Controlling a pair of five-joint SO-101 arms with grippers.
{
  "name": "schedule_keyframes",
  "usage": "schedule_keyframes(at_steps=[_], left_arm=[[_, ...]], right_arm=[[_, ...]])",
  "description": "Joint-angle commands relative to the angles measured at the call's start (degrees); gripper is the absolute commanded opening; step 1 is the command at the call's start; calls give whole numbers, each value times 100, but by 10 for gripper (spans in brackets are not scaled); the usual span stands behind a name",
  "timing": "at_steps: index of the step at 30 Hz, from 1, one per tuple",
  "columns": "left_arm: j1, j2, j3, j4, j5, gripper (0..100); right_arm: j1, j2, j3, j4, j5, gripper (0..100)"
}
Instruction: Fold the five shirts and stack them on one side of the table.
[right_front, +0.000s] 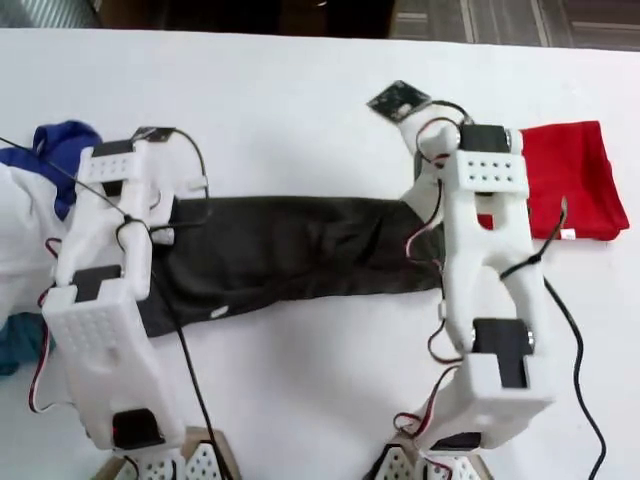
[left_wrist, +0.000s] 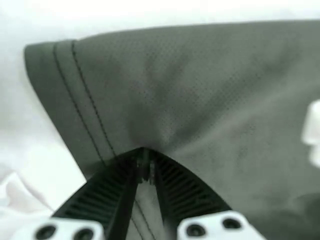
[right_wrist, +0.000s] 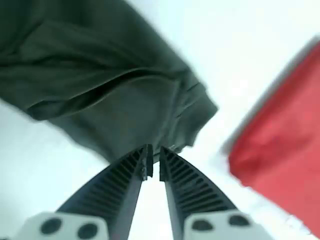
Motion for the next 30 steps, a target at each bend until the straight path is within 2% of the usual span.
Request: schedule_keyframes(at_steps=[1, 3, 8, 12, 15, 20, 23, 27, 30], left_arm=[[-70, 79, -119, -123, 9, 24], [-70, 88, -119, -123, 9, 24], [-70, 88, -119, -123, 9, 24], [-70, 88, -119, -123, 9, 24], [-70, 88, -119, -132, 9, 24], [-70, 88, -119, -132, 9, 24], [-70, 88, -119, -123, 9, 24], [-70, 88, -119, -123, 9, 24], [-70, 88, -119, -123, 9, 24]], right_arm=[[-479, -655, 501, 295, -123, 21], [-892, -804, 1064, -48, -158, 21], [-1578, -760, 2251, -1270, -976, 20], [-1824, -602, 2462, -1516, -1064, 20], [-1851, -418, 2444, -1824, -1064, 20], [-1824, 22, 2435, -2897, -1196, 20], [-1798, 84, 2338, -3424, -1767, 20], [-1648, 84, 1837, -3433, -2760, 20], [-1446, 84, 1591, -3415, -3191, 20]])
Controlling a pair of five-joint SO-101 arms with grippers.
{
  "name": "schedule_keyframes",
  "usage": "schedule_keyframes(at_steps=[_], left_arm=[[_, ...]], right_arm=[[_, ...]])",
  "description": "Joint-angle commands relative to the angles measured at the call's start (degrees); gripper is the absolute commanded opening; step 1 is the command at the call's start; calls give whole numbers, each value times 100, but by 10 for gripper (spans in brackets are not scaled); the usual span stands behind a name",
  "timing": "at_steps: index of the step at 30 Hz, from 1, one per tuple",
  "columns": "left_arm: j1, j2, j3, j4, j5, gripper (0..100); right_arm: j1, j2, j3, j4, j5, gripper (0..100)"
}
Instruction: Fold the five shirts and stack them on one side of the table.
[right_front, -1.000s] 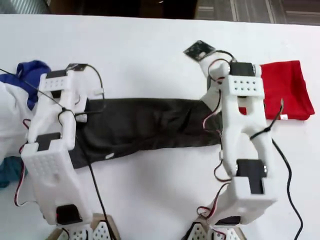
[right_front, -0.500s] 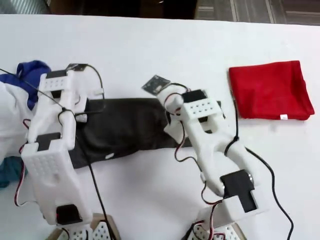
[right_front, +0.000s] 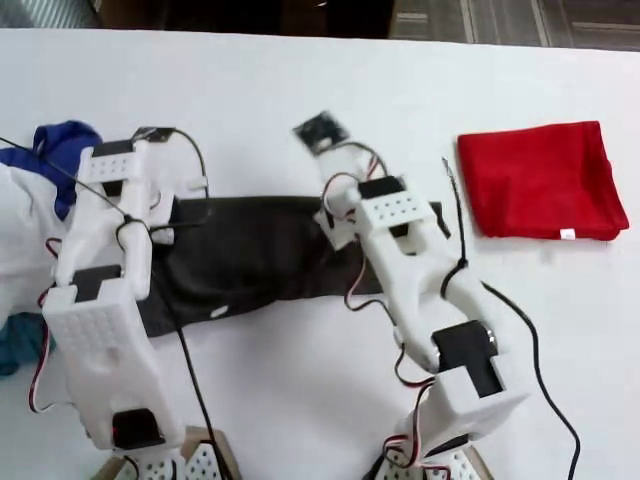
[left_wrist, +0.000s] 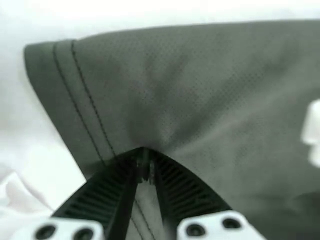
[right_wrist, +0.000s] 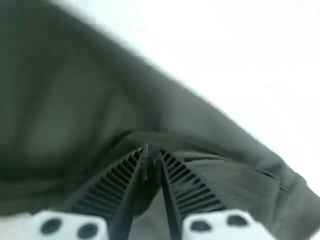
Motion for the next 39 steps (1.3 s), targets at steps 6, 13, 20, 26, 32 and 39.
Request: schedule_keyframes(at_steps=[6, 13, 20, 26, 32, 39], left_arm=[[-70, 88, -119, -123, 9, 24], [-70, 88, -119, -132, 9, 24], [-70, 88, -110, -114, 9, 24], [-70, 88, -110, -114, 26, 24], [-70, 88, -119, -123, 26, 24], [-70, 88, -119, -123, 26, 24]], right_arm=[[725, -303, -738, 1349, -141, 20], [567, -127, -545, 1903, 774, 20], [-215, 277, -571, 1130, 774, 20], [-382, 831, -985, 866, 782, 20], [-163, 936, -1802, 866, 510, 20], [251, 848, -1969, 1499, 211, 20]])
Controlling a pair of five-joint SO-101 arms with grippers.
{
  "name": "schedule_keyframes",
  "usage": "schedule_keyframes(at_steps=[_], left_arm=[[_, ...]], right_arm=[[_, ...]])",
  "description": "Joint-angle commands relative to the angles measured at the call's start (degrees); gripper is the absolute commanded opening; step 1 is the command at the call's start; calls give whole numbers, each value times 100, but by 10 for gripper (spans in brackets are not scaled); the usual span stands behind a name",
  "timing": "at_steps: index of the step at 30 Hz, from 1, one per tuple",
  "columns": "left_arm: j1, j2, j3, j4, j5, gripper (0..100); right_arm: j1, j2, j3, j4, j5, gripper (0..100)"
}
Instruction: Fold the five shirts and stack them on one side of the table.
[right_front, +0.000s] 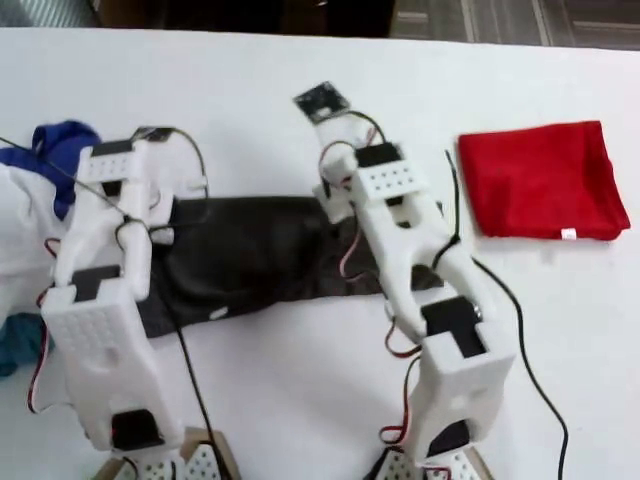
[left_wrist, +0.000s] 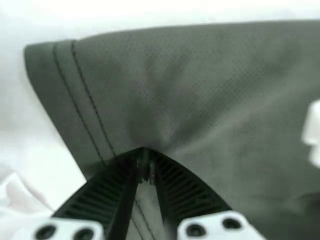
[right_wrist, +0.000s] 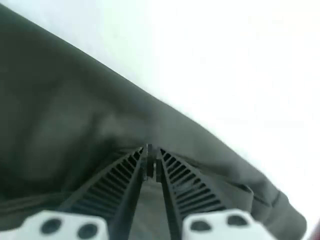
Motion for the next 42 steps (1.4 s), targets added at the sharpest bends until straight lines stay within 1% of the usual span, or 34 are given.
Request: schedule_keyframes(at_steps=[1, 3, 5, 8, 11, 17, 23, 30, 36, 42], left_arm=[[-70, 88, -119, -123, 26, 24], [-70, 88, -119, -123, 26, 24], [-70, 88, -119, -132, 26, 24], [-70, 88, -119, -132, 26, 24], [-70, 88, -119, -132, 26, 24], [-70, 88, -119, -132, 26, 24], [-70, 88, -119, -132, 26, 24], [-70, 88, -119, -141, 26, 24], [-62, 88, -127, -141, 26, 24], [-62, 88, -127, -141, 18, 24]], right_arm=[[277, -189, -229, 637, -44, 20], [347, -224, -220, 1095, 79, 20], [330, -215, -220, 1446, 404, 20], [224, -154, -220, 1666, 642, 20], [84, 40, -237, 1560, 607, 20], [-338, 514, -246, 980, 607, 20], [-497, 488, -264, 646, 598, 20], [-488, 4, -264, 646, 598, 20], [-488, -13, -246, 681, 598, 20], [-488, -295, -387, 989, 598, 20]])
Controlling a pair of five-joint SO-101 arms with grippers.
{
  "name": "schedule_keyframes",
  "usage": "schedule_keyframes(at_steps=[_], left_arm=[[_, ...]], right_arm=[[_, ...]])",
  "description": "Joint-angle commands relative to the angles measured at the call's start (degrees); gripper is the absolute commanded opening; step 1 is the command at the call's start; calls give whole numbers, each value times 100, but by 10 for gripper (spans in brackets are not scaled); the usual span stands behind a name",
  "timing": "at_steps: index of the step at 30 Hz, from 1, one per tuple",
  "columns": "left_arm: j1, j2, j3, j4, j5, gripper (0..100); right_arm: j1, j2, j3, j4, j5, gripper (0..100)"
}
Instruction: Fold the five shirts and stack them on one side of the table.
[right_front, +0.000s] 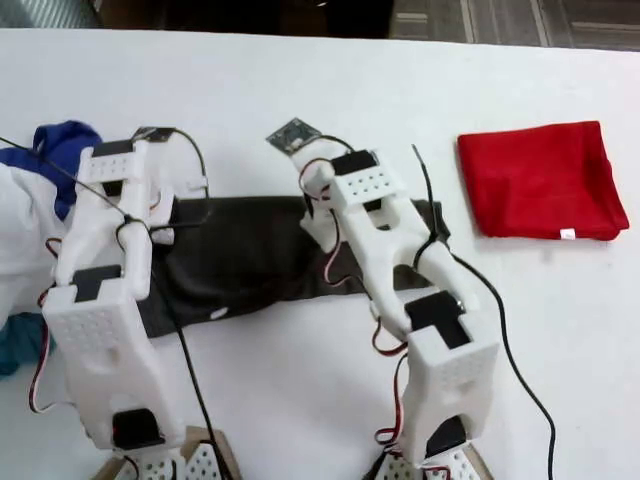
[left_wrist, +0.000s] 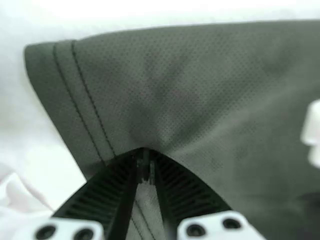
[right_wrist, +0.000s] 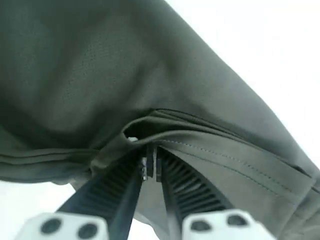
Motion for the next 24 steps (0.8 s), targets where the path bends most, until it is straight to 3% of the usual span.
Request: schedule_keyframes(at_steps=[1, 17, 24], left_arm=[[-62, 88, -127, -141, 18, 24], [-62, 88, -127, -141, 18, 24], [-62, 88, -127, -141, 18, 24]], right_arm=[[-40, -629, -352, 127, 35, 20], [-40, 233, -396, -92, 9, 20], [-13, 505, -396, -576, -624, 20]])
